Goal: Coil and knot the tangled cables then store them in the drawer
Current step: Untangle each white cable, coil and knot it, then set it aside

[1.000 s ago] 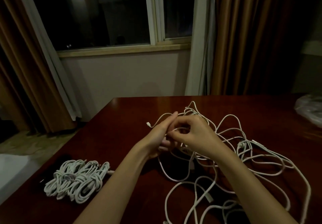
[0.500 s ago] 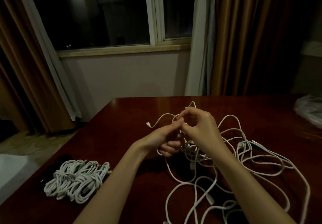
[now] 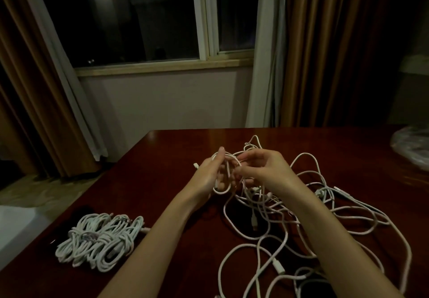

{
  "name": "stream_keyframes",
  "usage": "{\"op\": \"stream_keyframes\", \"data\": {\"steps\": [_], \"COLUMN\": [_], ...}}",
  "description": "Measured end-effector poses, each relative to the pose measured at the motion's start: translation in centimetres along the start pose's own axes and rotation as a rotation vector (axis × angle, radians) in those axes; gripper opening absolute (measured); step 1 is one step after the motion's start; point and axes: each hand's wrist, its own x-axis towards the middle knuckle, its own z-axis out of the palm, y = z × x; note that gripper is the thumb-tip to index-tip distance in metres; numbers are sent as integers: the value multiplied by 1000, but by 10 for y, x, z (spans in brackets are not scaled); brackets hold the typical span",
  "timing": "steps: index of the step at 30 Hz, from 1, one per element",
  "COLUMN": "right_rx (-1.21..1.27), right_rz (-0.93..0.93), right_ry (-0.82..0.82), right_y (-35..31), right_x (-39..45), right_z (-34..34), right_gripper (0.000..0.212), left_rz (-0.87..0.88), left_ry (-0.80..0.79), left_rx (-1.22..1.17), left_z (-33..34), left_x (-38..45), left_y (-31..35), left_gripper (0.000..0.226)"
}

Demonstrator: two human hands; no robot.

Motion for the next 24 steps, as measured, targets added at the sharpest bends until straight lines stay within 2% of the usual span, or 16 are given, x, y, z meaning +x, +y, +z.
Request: {"op": "stream_keyframes", "data": {"steps": [5,8,11,14,16,19,21,24], "right_rx": [-195,-232,-268,-256,-270,-310,-282,-170], "right_rz": [-166,-244,-275,-250,-222,-259,-265,-208], "right_ry": [196,280,272,211,214,254,203,0], "right_y": [4,4,4,6,7,4,2,-2], "right_x": [0,-2,-5,-3,-1,-2,-3,-6], "right_z": [5,7,12,12,10,8,5,2], "right_gripper": [11,6,11,13,11,3,11,33], "left_rz": [5,27,28,36,62,11,-15,-6], "left_ry": [2,-32,-41,19,101,210,244,278], "left_rx": [42,70,103,100,11,-203,-399,-649], "left_z": [-1,4,7,1,-9,-12,-11,-15], "left_x": [0,-4,-5,-5,-2,0,-1,0], "left_y": [0,3,2,6,6,5,9,11], "left_gripper": [42,37,33,45,46,40,37,40]}}
